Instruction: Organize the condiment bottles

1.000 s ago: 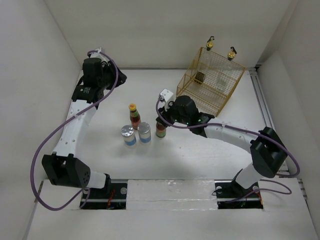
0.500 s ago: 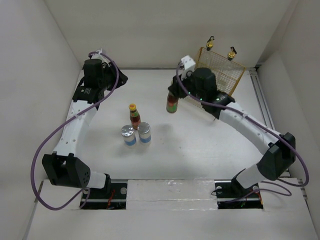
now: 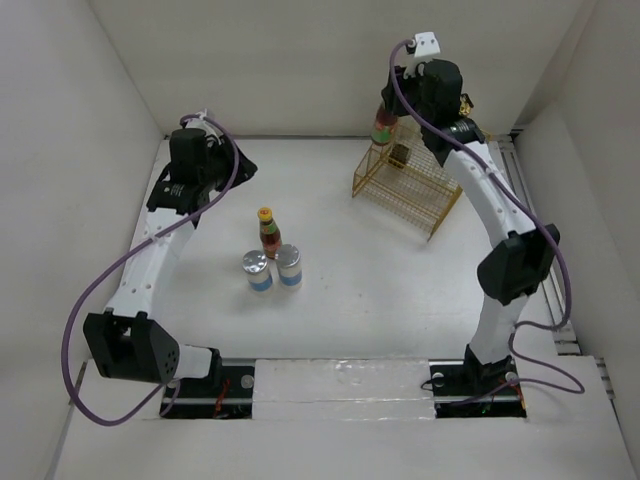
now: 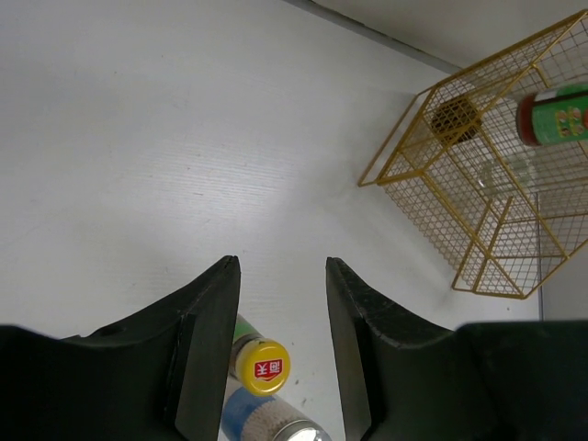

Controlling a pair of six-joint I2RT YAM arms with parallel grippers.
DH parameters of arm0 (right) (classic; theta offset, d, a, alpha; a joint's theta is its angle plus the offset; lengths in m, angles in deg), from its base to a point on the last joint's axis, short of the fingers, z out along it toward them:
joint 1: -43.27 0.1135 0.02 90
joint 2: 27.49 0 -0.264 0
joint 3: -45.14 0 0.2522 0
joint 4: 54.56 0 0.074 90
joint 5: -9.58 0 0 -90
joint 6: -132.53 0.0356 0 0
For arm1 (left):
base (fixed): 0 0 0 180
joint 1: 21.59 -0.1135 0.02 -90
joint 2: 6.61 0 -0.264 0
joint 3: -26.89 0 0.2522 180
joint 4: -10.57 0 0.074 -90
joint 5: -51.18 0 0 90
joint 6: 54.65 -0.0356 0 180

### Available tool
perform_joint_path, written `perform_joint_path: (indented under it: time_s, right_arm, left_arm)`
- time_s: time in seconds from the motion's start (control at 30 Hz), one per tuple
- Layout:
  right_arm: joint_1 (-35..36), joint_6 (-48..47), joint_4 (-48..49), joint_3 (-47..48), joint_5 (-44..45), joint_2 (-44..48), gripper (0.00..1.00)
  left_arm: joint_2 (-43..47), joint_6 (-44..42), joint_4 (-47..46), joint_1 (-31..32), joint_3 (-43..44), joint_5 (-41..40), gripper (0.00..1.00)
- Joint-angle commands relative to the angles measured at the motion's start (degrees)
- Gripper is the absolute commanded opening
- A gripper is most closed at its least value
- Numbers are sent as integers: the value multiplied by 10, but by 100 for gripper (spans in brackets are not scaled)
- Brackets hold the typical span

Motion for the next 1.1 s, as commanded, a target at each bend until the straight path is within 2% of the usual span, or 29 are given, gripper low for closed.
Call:
perform_joint_path:
  time_s: [0.0,0.07,0.23,0.37,0.6,0.77,0.83,0.87,0.97,1.0,1.07]
  right_arm:
    - [-21,-5,23,90,9,-19,4]
    - [-28,-11,23,117,14,-43,4]
    - [-39,-11,23,111,21,-54,3]
    - [-44,-11,39,57,38,-42,3]
    - [-39,-11,89,-95,38,-22,3]
    - [-34,-11,108,-132,38,-22,5]
    - [-34,-5,108,-145,38,-27,12]
    - [-34,-5,108,-145,32,-27,24]
    - [-34,6,108,-159,32,-20,46]
    - [-34,6,108,-159,32,-13,59]
    - [-34,12,108,-159,32,-5,70]
  left_arm:
    - [31,2,-18,1,-5,11,38]
    - [31,2,-24,1,-11,11,38]
    - [31,2,-24,1,-22,17,38]
    - [31,2,-24,1,-22,17,38]
    - [31,2,-24,1,-29,17,38]
    - [31,7,-24,1,-29,22,38]
    - [31,7,-24,1,-29,22,38]
    - [31,7,-24,1,-29,22,38]
    - [31,7,-24,1,-29,22,38]
    - [31,7,-24,1,-29,22,38]
    - [31,7,-24,1,-29,22,38]
